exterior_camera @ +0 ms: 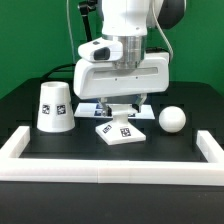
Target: Assemble lamp
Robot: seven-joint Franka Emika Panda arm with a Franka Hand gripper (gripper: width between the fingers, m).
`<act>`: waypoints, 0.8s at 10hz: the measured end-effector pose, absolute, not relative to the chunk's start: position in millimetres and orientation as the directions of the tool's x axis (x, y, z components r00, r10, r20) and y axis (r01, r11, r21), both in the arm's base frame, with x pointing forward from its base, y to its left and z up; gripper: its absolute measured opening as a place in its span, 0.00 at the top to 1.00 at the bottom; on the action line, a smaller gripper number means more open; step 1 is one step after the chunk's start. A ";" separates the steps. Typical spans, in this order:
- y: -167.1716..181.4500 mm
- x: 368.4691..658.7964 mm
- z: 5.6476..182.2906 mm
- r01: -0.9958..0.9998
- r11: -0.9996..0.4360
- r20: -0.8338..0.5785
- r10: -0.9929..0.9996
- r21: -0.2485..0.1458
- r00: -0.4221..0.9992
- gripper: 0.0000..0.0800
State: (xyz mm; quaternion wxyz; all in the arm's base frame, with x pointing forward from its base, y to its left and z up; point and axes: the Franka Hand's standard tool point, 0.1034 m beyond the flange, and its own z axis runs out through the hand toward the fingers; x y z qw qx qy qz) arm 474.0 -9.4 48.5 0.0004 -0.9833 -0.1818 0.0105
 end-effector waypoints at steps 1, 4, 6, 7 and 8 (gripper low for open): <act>-2.9 481.8 48.6 0.313 -0.950 -0.012 0.313 -0.001 0.950 0.33; 20.3 513.4 49.1 0.229 -0.973 0.023 0.229 0.007 0.973 0.33; 43.1 535.0 49.2 0.130 -0.991 0.049 0.130 0.006 0.990 0.33; 60.5 549.7 49.4 0.085 -0.996 0.068 0.085 0.003 0.994 0.33; 69.3 560.0 49.2 0.073 -0.997 0.079 0.073 -0.001 0.994 0.33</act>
Offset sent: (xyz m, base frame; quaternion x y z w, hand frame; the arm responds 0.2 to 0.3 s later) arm 0.0394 0.0252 -0.0123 -0.0195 0.0125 0.0872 0.9959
